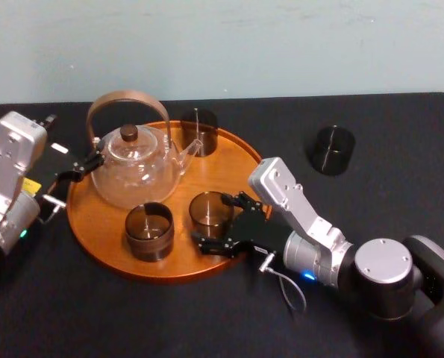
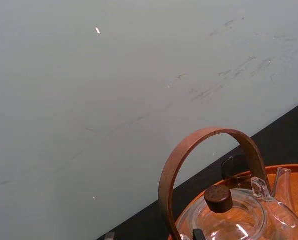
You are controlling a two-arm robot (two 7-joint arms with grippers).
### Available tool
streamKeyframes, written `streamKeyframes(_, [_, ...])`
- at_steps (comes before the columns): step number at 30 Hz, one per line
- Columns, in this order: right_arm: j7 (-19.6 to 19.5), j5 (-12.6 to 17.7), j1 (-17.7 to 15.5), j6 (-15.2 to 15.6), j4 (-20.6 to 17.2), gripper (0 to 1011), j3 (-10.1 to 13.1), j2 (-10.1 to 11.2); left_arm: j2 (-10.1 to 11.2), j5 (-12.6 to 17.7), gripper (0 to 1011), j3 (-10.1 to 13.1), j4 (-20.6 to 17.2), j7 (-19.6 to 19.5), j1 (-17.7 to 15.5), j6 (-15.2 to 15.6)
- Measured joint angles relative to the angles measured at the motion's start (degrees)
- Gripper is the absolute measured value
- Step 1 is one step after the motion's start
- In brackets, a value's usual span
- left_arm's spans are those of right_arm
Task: Pick up the glass from the table and place it on the tray.
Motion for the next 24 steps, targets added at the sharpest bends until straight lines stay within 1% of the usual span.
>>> streamKeyframes(4, [0.21,0.66,-0.49,0.49,-0.75,1002,0.34,0.49,0.0,0.0,1010,0.0,0.0,0.01,0.0,0.0])
streamKeyframes(11, [0.14,1.62,-2.53,1.24,-3.18,1002,1.31,2.56,0.0,0.0,1010,0.0,0.0,0.0,0.0,0.0])
streamKeyframes(15, [0.13,2.36,-4.22,1.26,-4.84,1002,2.22,4.29,0.0,0.0,1009,0.0,0.0,0.0,0.0,0.0])
streamKeyframes(16, [0.13,2.36,-4.22,1.26,-4.84,1002,2.22,4.29,0.0,0.0,1010,0.0,0.0,0.0,0.0,0.0])
streamKeyframes(19, [0.14,3.11,-5.84,1.09,-6.56,1002,3.26,5.89,0.0,0.0,1010,0.0,0.0,0.0,0.0,0.0])
streamKeyframes(22, [0.04,3.53,-6.79,0.82,-7.66,1002,3.99,6.82,0.0,0.0,1010,0.0,0.0,0.0,0.0,0.0])
streamKeyframes(24, [-0.26,4.05,-7.75,0.59,-8.69,1002,4.91,7.7,0.0,0.0,1009,0.0,0.0,0.0,0.0,0.0])
